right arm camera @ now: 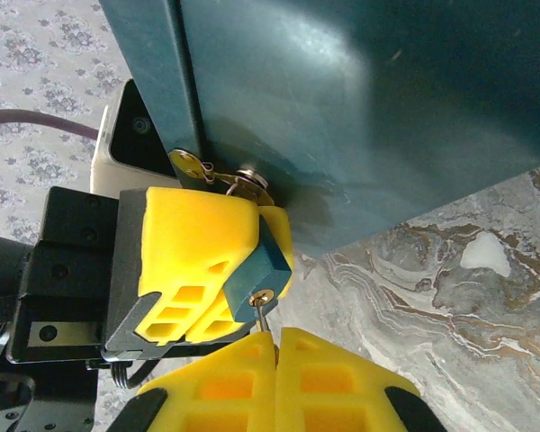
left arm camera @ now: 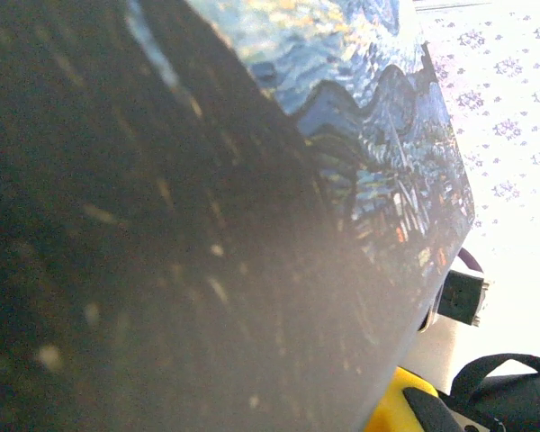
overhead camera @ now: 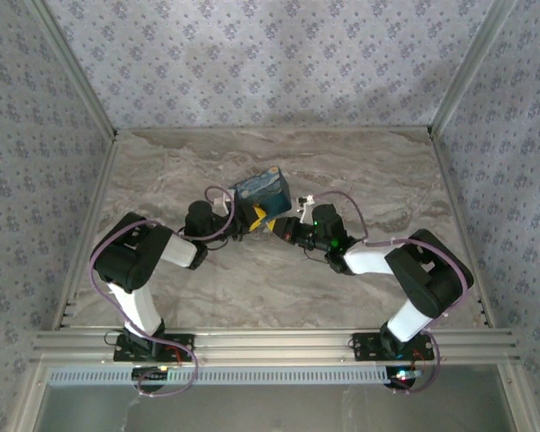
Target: Unlock the padlock with the key
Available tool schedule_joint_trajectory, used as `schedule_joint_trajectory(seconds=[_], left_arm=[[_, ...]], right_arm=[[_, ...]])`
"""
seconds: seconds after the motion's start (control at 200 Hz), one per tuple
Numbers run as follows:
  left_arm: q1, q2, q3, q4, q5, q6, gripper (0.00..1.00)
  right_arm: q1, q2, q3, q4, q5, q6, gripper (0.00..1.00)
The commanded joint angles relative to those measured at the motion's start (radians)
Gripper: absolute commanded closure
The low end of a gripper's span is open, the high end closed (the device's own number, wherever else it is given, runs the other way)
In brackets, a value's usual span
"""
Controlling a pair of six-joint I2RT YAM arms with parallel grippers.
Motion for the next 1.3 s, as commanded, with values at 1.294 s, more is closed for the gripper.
schedule_joint_trajectory(seconds=[1.294], left_arm=[[-0.013, -0.031, 0.003, 0.047, 0.065, 0.015, 1.0]], right_arm=[[-0.049, 0.242, 0.069, 0.396, -0.179, 0.209, 1.0]])
